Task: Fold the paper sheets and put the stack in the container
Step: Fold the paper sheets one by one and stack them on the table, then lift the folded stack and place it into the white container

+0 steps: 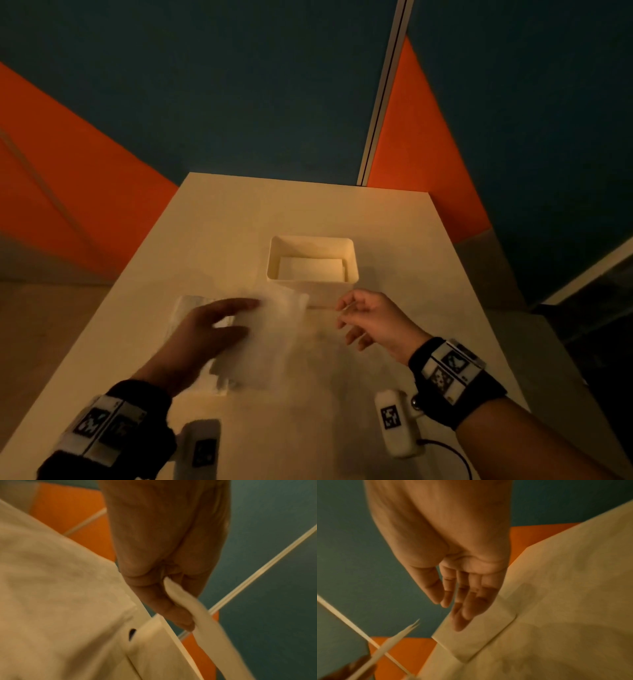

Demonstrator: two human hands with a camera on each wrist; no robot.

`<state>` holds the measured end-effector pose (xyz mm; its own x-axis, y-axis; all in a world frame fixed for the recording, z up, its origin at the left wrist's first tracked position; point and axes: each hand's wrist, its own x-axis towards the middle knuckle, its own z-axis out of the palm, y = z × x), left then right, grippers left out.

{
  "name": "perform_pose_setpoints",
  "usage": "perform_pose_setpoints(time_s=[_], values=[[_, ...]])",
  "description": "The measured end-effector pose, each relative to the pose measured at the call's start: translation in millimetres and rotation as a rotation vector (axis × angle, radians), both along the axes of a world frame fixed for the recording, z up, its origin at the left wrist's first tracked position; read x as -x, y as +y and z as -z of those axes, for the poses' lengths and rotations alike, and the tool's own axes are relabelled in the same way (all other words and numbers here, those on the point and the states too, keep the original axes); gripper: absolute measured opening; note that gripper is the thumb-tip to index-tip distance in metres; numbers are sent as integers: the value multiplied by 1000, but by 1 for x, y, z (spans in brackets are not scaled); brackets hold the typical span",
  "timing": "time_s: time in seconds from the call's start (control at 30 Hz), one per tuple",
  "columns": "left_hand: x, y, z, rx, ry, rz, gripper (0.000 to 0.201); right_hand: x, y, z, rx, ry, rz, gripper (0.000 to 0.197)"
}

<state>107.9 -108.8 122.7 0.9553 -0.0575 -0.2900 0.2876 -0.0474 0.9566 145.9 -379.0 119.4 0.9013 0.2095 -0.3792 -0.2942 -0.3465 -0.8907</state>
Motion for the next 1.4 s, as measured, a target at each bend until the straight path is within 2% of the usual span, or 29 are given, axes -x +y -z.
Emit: perform_pose_setpoints(time_s=[0.1, 0.23, 0.33, 0.4, 0.57, 0.7, 0.87, 1.03, 1.2, 1.4], values=[[5, 30, 5, -87, 15, -153, 32, 1, -7, 16, 395, -91, -94, 15], [12, 59, 11, -184, 75, -207, 32, 5, -21, 35, 883, -137, -241, 7], [14, 67, 16, -240, 73, -224, 31, 6, -31, 47, 1061, -94, -317, 27], [13, 66, 20, -356, 48, -224, 29, 7, -37, 52, 1128, -51, -329, 36], [8, 63, 29, -849, -20, -177, 30, 11, -50, 64, 1139, 49, -316, 43], [6, 55, 29, -1085, 12, -119, 51, 11, -54, 69, 1094, 57, -297, 41], [-1, 20, 22, -1080, 68, -65, 95, 9, -53, 73, 1088, 39, -274, 41], [-22, 0, 34, -1177, 213, -20, 116, 8, -55, 75, 1081, 30, -284, 41], [-27, 2, 33, -1178, 240, -38, 104, 10, -60, 75, 1074, 33, -309, 39], [-26, 19, 26, -984, 174, -76, 98, 9, -57, 73, 1061, 50, -303, 41]])
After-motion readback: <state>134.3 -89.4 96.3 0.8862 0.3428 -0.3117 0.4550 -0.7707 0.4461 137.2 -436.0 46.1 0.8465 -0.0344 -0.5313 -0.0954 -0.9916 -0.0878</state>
